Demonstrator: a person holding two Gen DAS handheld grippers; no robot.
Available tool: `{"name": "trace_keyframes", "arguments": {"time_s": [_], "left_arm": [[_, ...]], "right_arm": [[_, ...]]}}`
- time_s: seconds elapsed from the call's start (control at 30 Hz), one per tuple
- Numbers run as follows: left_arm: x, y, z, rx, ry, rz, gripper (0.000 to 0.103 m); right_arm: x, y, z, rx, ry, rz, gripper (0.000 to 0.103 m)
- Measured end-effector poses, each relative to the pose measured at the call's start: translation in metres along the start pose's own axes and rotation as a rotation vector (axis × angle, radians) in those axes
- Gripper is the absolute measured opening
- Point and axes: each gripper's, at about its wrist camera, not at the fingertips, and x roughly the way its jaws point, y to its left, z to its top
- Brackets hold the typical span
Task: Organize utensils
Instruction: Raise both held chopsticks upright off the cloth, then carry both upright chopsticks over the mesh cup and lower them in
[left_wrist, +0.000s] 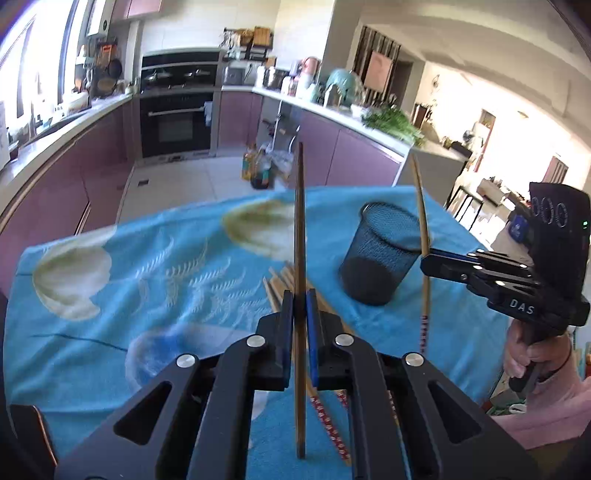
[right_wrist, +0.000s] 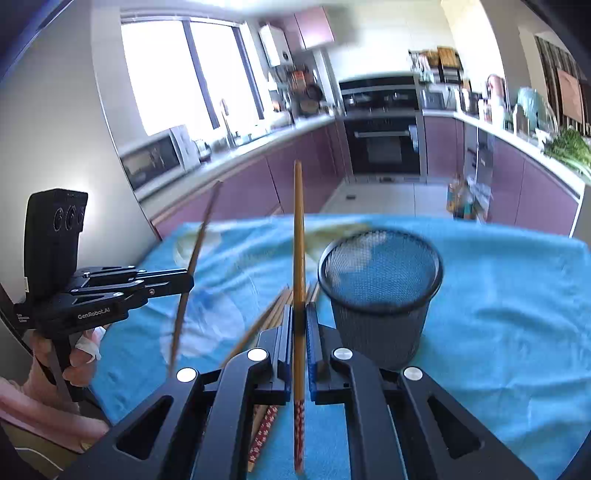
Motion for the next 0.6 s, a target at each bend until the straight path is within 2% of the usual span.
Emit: {"name": "trace_keyframes", "arguments": {"time_s": [0.3, 0.6], "left_arm": [[-0.055, -0.018, 0.034, 0.028, -0.172, -0.07, 0.007], [-0.059, -0.047, 0.086, 0.055, -0.281, -0.159, 0.007]], "right_arm": [[-0.037, -0.002, 0.031, -0.02, -0.145, 0.042, 0.006], [-0.059, -0.015, 0.074, -0.074, -0.239, -0.007, 0.006]]}}
